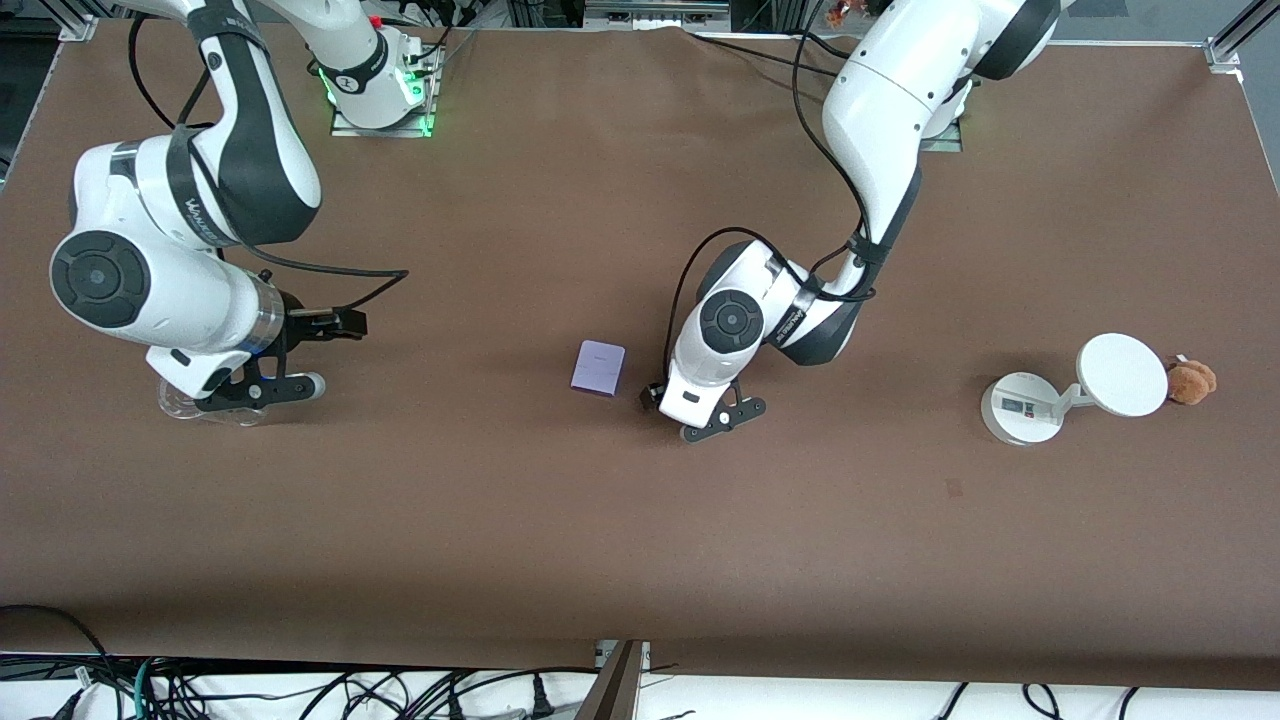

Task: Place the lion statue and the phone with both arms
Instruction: 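Grasp the lion statue with the left gripper while the right gripper lowers to the phone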

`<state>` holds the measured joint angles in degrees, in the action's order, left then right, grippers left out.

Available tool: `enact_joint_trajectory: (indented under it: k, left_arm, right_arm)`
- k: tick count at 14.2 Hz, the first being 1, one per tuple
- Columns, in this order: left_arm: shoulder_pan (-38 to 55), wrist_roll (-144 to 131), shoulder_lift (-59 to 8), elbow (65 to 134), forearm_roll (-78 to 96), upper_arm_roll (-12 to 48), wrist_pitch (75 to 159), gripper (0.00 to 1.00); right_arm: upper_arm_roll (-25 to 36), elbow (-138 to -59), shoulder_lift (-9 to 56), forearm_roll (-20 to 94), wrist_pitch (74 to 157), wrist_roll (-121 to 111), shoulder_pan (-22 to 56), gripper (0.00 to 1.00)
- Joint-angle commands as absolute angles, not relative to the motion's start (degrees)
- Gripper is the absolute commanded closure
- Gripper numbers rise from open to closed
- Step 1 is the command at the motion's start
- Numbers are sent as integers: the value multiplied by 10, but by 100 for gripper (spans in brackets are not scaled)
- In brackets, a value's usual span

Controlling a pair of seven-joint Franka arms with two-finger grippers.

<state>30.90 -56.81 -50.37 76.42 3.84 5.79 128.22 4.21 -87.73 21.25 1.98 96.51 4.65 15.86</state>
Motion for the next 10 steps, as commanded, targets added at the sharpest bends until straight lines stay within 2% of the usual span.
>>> enact_joint_trajectory:
  k: [1,2,3,5,10]
  left_arm:
    - [309,-545,-512,742,44,53,1279,53]
    - [309,-511,-512,743,44,53,1277,66]
    - [308,-491,-513,743,45,53,1277,73]
    - [308,-468,-513,743,44,53,1278,100]
    - [277,-427,-491,743,42,51,1274,100]
  right_arm:
    - [44,-867,227,36,971,105,189,0]
    - [44,-867,228,36,972,127,200,0]
    - [43,-867,231,36,978,147,212,0]
    - [44,-869,238,36,984,181,231,0]
    - [43,-873,265,60,1019,242,264,0]
